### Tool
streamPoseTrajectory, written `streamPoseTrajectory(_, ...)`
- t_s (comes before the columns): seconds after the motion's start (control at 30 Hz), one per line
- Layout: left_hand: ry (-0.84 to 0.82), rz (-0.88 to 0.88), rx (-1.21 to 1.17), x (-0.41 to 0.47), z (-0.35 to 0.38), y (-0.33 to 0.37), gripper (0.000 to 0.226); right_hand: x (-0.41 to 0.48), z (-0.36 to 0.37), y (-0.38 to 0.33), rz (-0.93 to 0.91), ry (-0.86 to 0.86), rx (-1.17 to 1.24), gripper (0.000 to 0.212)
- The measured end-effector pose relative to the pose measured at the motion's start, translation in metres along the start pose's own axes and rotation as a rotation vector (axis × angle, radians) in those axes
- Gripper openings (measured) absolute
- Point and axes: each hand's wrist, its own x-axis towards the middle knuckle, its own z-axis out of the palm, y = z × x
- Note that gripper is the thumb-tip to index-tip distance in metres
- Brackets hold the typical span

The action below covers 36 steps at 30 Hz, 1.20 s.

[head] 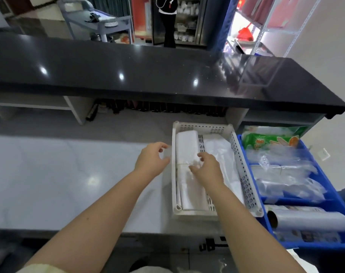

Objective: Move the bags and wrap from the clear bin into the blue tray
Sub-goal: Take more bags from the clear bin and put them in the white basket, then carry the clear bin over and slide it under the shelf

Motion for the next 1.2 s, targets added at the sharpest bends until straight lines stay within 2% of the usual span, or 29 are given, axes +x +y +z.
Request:
streamPoseTrajectory(0.13, 0.137, 0.067, 0.199, -0.017, -0.032, -0.008, 0.037, -0.005, 0.004, -0.061, -0.352, -0.008, 0.035, 0.037)
streamPoseTrajectory(0.23, 0.264, 0.095, 0.363, -0.037, -0.066, -0.021, 0.038, -0.016, 0.016, -0.107, -0.564, -0.052, -0.03, 0.037)
streamPoseTrajectory(0.43, 0.439, 0.025, 0.554, -0.111, -0.14, -0.064, 0.044, -0.078, 0.058, -0.168, -0.835, -0.061, -0.236, 0.035)
streamPoseTrajectory(0.7, 0.584, -0.154, 0.606, -0.266, -0.236, -0.175, 0.043, -0.226, 0.153, -0.243, -1.183, -0.014, -0.517, 0.041)
streamPoseTrajectory(0.83, 0.599, -0.208, 0.602, -0.367, -0.279, -0.247, 0.043, -0.326, 0.229, -0.277, -1.244, -0.057, -0.578, 0.037)
streamPoseTrajectory(0.97, 0.539, -0.305, 0.652, -0.455, -0.312, -0.312, 0.045, -0.414, 0.301, -0.3, -1.261, -0.152, -0.567, 0.04)
streamPoseTrajectory(1.2, 0.423, -0.378, 0.68, -0.517, -0.344, -0.399, 0.051, -0.49, 0.386, -0.319, -1.214, -0.281, -0.591, 0.036)
